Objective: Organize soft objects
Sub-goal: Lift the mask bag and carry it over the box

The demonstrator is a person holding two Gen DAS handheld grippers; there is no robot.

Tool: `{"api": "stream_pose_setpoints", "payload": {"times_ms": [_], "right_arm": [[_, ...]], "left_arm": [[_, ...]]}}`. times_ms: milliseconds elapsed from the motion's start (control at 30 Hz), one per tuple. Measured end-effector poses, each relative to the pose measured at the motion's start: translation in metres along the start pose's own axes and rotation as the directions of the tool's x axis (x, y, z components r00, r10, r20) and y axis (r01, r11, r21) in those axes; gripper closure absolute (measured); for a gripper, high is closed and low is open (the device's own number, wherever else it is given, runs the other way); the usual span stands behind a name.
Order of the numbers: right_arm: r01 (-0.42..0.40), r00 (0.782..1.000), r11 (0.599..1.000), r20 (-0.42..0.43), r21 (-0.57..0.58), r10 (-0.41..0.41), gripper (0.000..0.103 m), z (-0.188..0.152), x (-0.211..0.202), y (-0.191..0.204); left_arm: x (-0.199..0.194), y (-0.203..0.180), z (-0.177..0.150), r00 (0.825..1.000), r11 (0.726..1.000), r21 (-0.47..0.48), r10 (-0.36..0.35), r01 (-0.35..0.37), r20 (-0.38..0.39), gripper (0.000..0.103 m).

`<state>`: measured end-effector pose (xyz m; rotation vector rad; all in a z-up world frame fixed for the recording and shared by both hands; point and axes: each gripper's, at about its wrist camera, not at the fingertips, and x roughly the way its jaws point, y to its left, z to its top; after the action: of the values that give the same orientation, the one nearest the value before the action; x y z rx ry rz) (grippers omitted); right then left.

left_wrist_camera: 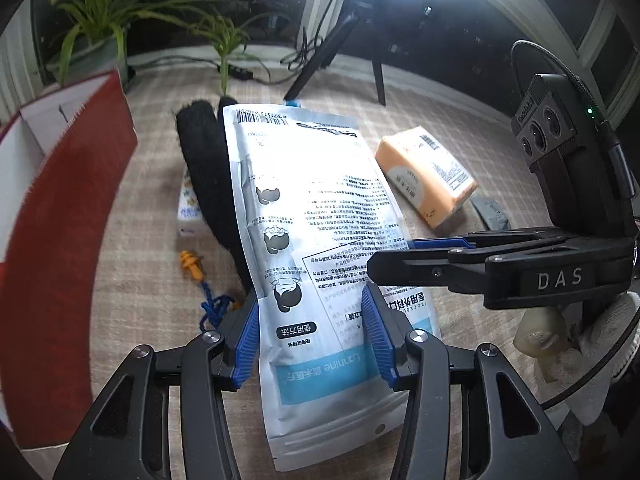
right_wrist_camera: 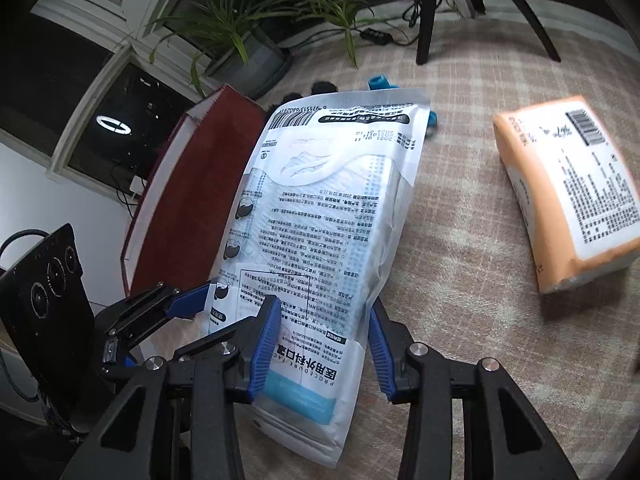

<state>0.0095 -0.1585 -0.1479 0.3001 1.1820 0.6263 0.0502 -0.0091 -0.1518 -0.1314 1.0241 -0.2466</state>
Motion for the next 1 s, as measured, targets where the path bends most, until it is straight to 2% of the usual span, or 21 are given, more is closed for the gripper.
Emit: {"api": "stream_pose_setpoints", "payload": {"times_ms": [233, 433, 733, 867, 1000], "right_arm": [[0.011, 0.998, 0.998, 0.058, -0.058, -0.007, 0.064, 0.014, -0.020, 0.035], [-0.012, 0.996, 0.993, 0.086, -0.119, 0.022, 0.064, 0.033, -0.022, 0.080], [-0.051, 0.995, 0.977, 0.075, -0.208, 0.068, 0.064, 0.057, 0.002, 0.148], [-0.083, 0.994, 0.974, 0.054, -0.211, 0.096, 0.064, 0.068, 0.025, 0.175], [-0.120, 0.992, 0.974, 0.021, -0.194, 0.126, 0.064, 0.075, 0.049, 0.195]], "left_arm": [[-0.034, 0.001, 0.007, 0.996, 1.000, 0.014, 0.024, -0.025, 0.081, 0.056], [-0.068, 0.023, 0.012, 0.989, 0.999, -0.027, 0.044, -0.041, 0.143, 0.056], [-0.114, 0.075, 0.010, 0.971, 0.989, -0.118, 0.114, -0.091, 0.212, 0.056], [-0.129, 0.101, 0.007, 0.963, 0.981, -0.153, 0.153, -0.121, 0.221, 0.056], [-0.139, 0.128, 0.002, 0.963, 0.975, -0.181, 0.168, -0.131, 0.210, 0.056]]}}
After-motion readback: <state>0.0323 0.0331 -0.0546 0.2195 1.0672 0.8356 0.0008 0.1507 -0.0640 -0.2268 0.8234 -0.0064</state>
